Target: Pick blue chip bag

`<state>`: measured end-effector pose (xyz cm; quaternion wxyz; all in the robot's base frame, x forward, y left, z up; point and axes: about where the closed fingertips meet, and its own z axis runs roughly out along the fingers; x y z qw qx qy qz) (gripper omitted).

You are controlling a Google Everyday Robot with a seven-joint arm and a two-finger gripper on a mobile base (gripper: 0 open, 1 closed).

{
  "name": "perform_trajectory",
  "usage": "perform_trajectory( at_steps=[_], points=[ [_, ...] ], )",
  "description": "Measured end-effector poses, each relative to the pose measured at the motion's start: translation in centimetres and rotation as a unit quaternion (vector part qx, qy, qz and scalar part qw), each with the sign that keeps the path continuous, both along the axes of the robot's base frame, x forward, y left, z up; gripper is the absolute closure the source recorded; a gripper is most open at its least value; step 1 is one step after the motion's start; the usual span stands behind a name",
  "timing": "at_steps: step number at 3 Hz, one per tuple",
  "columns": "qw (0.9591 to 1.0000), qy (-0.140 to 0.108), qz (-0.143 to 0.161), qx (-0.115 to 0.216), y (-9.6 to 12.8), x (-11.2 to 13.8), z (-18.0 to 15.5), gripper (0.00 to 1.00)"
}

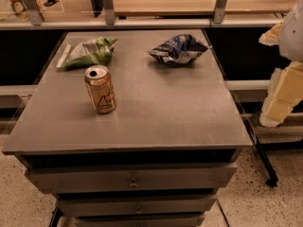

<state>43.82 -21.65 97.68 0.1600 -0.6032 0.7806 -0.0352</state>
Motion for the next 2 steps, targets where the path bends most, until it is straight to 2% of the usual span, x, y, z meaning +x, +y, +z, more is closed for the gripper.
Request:
perform_trajectory(
  at_steps=[2],
  points=[
    [1.0, -0.006, -0.007, 0.003, 0.08, 0.17, 0.36, 0.0]
  ],
)
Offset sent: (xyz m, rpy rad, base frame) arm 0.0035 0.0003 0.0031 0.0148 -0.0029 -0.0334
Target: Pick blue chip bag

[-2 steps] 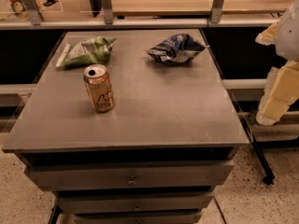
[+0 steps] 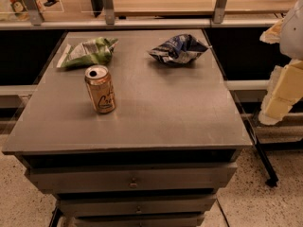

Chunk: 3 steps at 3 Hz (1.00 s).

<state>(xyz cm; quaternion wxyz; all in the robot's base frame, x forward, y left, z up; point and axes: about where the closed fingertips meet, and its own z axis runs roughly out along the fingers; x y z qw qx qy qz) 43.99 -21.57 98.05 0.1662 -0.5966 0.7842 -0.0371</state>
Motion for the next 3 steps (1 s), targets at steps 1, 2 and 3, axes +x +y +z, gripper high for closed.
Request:
perform_trajectory(
  at_steps=[1, 2, 3],
  points=[
    [0.9989, -0.017, -0.037, 0.024, 0.1, 1.0, 0.2, 0.0],
    [0.9919, -0.026, -0.089, 0.086, 0.0, 2.9, -0.1, 0.0],
    [0.9811, -0.04, -0.135, 0.133, 0.2, 5.0, -0.5, 0.0]
  ],
)
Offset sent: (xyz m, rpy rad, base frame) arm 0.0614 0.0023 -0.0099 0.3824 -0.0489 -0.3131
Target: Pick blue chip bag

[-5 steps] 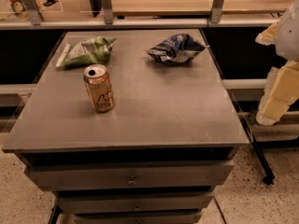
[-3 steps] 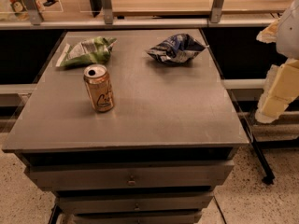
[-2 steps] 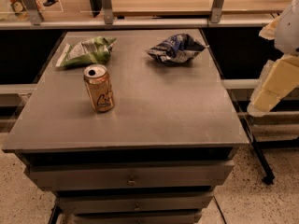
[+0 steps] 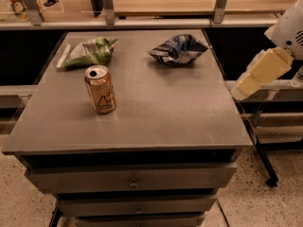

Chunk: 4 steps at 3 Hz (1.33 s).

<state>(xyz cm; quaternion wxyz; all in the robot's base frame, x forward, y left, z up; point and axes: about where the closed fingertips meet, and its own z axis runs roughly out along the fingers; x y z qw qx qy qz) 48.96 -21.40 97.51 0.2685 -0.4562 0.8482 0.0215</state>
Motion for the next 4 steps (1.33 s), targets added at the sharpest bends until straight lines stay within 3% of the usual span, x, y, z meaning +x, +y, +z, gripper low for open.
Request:
perform_trajectory(
  at_steps=[1, 2, 4],
  points=[
    [0.9996, -0.016, -0.013, 0.018, 0.4, 2.0, -0.7, 0.0],
    [0.9987, -0.014, -0.022, 0.045, 0.4, 4.1, -1.7, 0.0],
    [0.9984, -0.016, -0.014, 0.052, 1.2, 4.8, -2.5, 0.0]
  ],
)
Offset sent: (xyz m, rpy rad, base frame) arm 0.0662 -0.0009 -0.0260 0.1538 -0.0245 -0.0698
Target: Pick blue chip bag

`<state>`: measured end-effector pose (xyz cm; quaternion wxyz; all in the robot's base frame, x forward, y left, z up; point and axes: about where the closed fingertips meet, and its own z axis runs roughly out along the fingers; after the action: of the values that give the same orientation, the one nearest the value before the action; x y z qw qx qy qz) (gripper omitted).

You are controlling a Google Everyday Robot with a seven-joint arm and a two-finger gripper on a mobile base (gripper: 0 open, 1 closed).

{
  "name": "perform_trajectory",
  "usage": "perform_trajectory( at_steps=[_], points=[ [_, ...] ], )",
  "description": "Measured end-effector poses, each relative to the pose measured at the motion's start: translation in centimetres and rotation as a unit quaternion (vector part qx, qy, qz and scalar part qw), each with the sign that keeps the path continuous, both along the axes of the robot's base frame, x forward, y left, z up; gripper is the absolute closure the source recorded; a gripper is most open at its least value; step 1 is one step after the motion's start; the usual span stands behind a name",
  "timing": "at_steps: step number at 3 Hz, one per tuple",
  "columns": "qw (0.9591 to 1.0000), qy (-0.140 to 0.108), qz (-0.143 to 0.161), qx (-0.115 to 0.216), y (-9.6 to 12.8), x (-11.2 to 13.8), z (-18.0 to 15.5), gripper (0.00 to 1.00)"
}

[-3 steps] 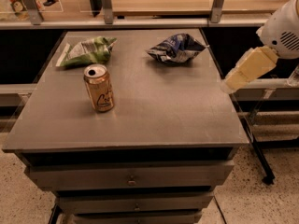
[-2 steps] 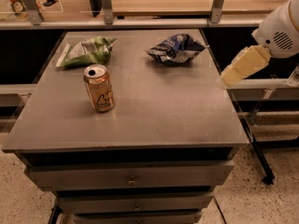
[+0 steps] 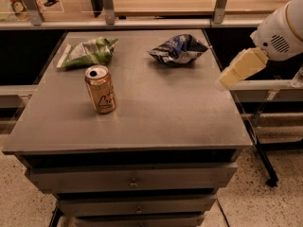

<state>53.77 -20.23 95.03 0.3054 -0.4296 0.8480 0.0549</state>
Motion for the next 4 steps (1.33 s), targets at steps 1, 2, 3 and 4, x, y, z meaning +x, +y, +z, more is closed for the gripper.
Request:
perform_trajectory(
  at_steps=[1, 2, 3, 4],
  points=[
    [0.9988, -0.02, 0.037, 0.024, 2.2, 2.4, -0.8, 0.0],
    [0.9936, -0.059, 0.078, 0.057, 4.0, 5.2, -1.2, 0.0],
    [0.9895, -0.083, 0.099, 0.065, 5.4, 8.5, -2.3, 0.0],
    [0.9874, -0.105, 0.104, 0.056, 6.1, 11.5, -3.1, 0.0]
  ],
)
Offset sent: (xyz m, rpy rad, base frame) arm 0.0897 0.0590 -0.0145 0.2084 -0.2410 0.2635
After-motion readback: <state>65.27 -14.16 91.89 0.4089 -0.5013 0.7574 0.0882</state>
